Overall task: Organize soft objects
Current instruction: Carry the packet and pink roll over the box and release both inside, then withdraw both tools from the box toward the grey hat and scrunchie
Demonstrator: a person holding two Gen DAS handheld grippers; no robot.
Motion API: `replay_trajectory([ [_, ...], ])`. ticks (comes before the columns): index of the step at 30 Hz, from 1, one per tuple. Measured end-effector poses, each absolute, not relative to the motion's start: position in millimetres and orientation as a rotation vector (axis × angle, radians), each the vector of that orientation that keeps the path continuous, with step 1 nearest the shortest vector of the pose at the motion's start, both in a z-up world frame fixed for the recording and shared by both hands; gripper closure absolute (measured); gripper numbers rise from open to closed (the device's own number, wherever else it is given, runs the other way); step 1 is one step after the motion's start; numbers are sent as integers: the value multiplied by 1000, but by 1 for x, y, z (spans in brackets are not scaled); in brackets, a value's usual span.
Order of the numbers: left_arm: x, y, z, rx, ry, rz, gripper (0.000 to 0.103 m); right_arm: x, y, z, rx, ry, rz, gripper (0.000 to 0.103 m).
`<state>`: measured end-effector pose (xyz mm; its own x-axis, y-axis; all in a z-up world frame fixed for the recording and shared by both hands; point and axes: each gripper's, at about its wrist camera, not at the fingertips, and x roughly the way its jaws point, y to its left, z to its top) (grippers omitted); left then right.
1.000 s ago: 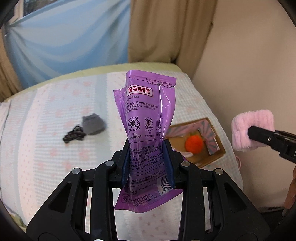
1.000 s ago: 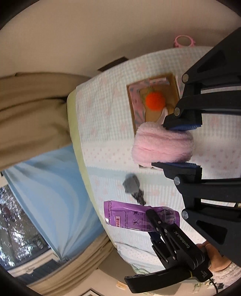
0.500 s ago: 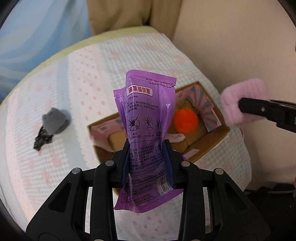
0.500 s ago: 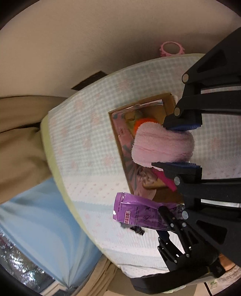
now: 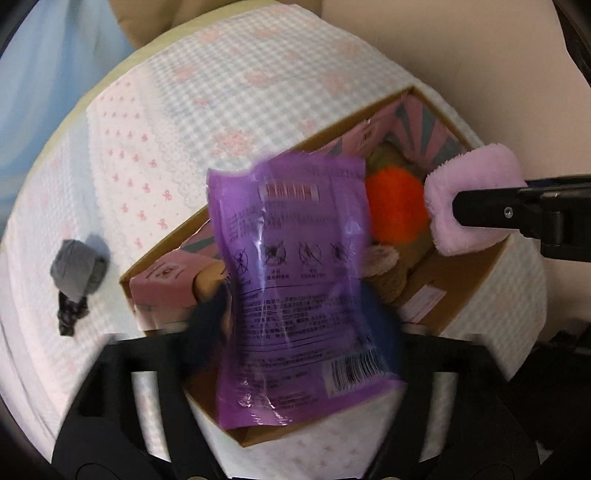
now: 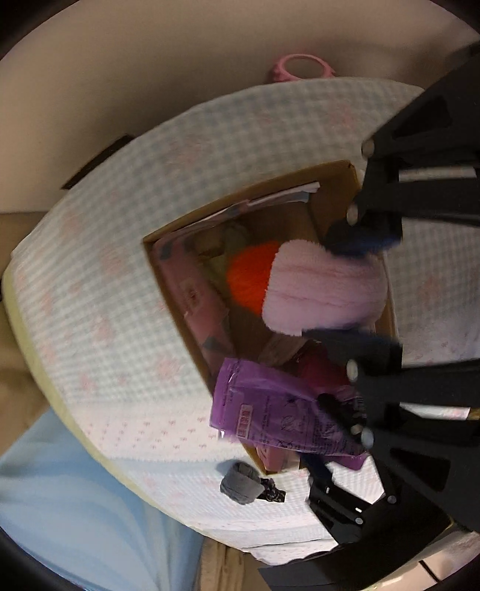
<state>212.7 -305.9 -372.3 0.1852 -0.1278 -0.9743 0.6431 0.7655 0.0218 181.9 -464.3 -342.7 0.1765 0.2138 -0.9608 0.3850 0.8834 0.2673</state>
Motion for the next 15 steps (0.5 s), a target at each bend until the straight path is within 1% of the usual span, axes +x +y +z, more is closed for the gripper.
replay_trajectory([
  [1,213,-304,-372,478,1285,-587,0,182,-467,-347,533,1420,-133,40],
  [2,214,-301,-373,468,1289,-592,0,182,-468,-349,548,1427,-139,31],
  [3,213,-298,-371,460,1299,-593,0,180,-471,-352,566,1425,-144,11],
  [4,213,-295,-371,452,1309,-590,0,179,-472,-353,575,1420,-146,0],
  [9,212,-283,-373,436,1337,-558,0,174,-474,-357,569,1424,-153,0],
  [15,208,-271,-362,423,1320,-527,0,169,-469,-354,575,1405,-142,0],
])
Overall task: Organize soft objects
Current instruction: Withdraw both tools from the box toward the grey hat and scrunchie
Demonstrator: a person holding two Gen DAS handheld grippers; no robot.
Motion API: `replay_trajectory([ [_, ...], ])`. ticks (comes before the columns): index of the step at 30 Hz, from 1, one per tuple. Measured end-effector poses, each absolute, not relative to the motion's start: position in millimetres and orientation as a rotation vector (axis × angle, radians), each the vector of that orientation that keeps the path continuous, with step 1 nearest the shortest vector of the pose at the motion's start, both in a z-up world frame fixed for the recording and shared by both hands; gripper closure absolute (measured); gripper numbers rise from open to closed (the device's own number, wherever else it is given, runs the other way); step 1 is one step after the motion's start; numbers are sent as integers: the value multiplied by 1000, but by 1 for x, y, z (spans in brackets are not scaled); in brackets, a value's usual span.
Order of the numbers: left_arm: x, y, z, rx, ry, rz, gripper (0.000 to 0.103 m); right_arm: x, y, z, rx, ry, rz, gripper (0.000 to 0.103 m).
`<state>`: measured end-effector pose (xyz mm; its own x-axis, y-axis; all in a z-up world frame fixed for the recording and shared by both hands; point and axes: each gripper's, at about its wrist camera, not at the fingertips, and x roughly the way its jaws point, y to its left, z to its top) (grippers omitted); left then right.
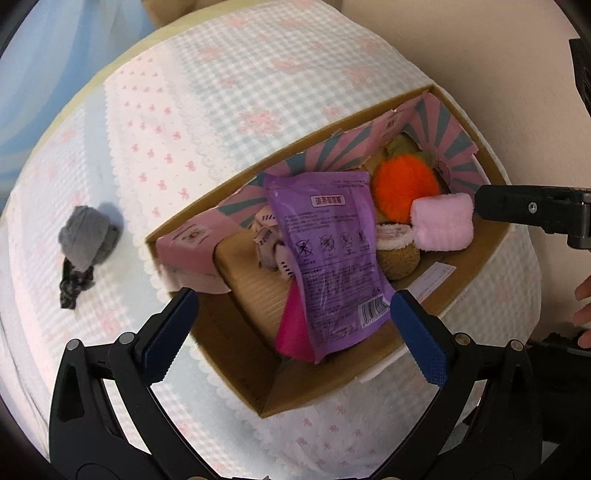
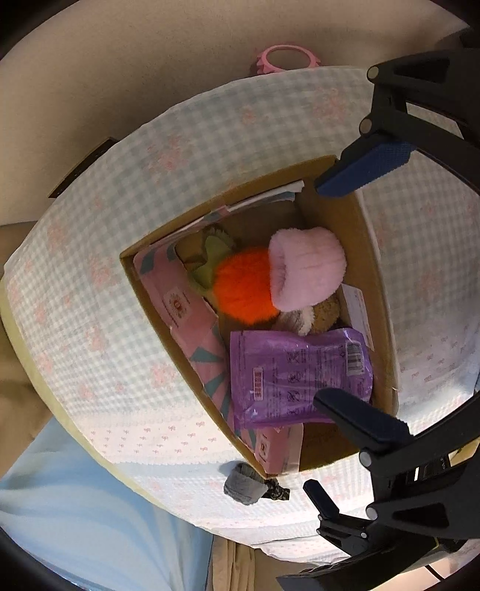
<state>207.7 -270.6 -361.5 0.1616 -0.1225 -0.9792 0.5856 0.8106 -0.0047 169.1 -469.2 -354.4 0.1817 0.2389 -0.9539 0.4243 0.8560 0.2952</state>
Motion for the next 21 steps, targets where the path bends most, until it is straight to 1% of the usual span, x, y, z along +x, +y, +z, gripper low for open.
replay_trajectory([
  [12,174,-237,-290,374,1203,-471,0,146,-446,-296,499,1287,-120,0],
  [21,126,-187,-215,284,1065,-388,0,107,-402,-220,337,1182,-92,0],
])
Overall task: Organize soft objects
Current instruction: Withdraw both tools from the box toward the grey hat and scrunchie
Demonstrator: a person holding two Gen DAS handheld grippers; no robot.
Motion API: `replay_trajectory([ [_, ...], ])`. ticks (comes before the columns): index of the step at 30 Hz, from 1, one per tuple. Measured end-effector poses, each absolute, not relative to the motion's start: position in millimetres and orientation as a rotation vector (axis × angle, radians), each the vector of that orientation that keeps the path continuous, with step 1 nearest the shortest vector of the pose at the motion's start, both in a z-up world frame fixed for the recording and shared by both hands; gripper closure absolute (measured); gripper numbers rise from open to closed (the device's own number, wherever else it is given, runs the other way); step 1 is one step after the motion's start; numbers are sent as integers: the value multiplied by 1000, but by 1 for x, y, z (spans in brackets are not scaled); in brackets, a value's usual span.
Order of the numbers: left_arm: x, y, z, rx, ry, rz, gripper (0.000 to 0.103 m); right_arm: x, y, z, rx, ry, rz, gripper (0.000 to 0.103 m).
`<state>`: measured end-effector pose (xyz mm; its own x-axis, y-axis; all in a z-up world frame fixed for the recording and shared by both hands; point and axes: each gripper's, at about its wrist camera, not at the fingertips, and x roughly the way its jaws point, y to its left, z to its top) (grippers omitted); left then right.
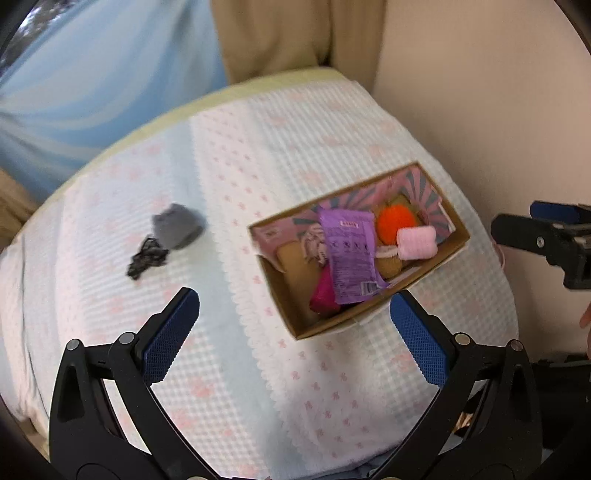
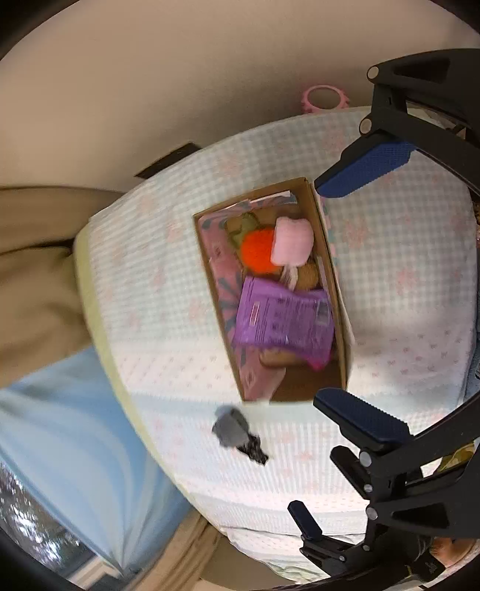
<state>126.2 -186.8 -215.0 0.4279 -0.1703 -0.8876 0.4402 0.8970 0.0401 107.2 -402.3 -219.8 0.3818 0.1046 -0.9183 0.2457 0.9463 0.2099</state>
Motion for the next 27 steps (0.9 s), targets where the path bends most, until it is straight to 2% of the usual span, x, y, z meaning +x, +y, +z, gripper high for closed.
replay_trajectory([
  [12,69,-92,-125,166,817,-181,0,54,-326,-125,171,962,-19,0],
  [19,57,-48,-120,120,801,-91,0,57,-297,-115,144,913,63,0],
  [27,77,4,-140,86,833,-19,0,85,-265,-118,120,882,128,0],
])
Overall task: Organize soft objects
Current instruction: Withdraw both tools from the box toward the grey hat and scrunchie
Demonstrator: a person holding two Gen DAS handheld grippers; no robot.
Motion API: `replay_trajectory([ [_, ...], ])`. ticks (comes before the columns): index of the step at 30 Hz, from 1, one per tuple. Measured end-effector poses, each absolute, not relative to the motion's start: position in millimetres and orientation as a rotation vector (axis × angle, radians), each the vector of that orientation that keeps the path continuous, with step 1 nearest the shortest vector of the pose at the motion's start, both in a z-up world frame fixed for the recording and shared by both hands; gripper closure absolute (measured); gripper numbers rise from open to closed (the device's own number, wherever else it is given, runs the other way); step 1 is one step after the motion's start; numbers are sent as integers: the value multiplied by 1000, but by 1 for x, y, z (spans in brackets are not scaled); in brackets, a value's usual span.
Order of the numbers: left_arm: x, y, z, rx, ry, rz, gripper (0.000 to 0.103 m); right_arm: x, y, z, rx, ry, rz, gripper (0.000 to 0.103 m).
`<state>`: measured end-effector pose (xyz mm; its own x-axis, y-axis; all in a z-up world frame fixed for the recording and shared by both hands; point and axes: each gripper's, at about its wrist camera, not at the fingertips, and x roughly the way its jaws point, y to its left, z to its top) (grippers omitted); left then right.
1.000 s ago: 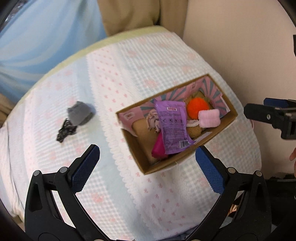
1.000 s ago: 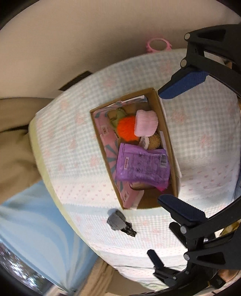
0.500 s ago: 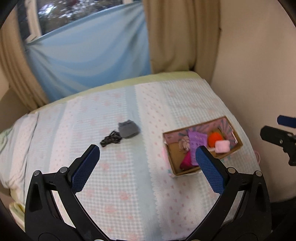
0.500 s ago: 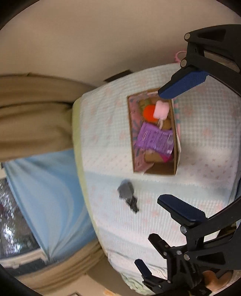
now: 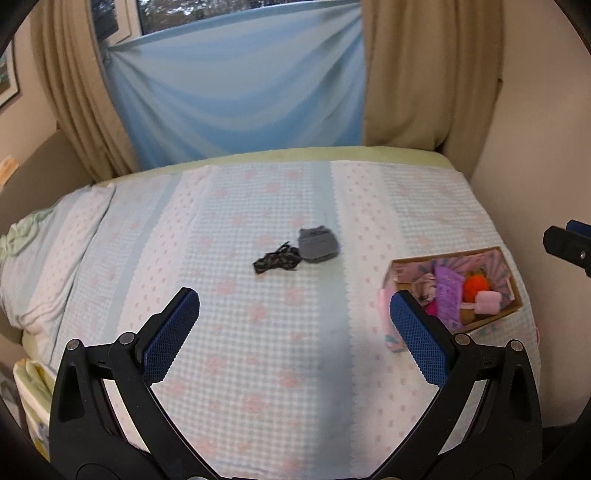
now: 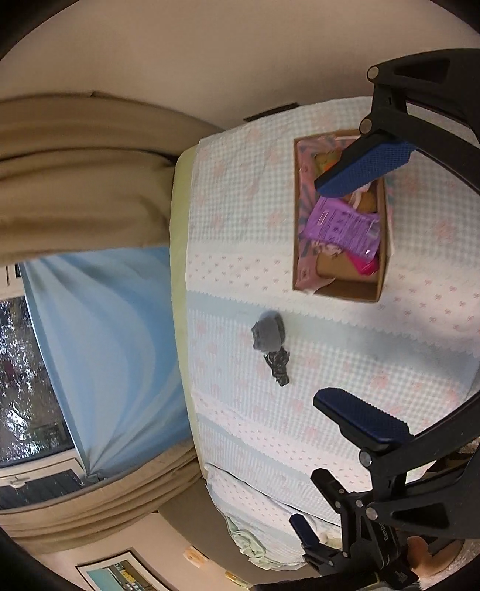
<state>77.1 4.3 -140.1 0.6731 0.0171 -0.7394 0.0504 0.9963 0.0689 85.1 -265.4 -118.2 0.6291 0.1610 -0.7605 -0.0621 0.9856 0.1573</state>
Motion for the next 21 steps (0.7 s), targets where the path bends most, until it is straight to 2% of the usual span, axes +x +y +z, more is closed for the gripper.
replay_trajectory([
  [12,181,71,-192,74,920,-152,0,176,-202,-151,144,940,138,0],
  [21,285,89,-276,153,992,-295,0,279,-153,-223,123,1027,115,0],
])
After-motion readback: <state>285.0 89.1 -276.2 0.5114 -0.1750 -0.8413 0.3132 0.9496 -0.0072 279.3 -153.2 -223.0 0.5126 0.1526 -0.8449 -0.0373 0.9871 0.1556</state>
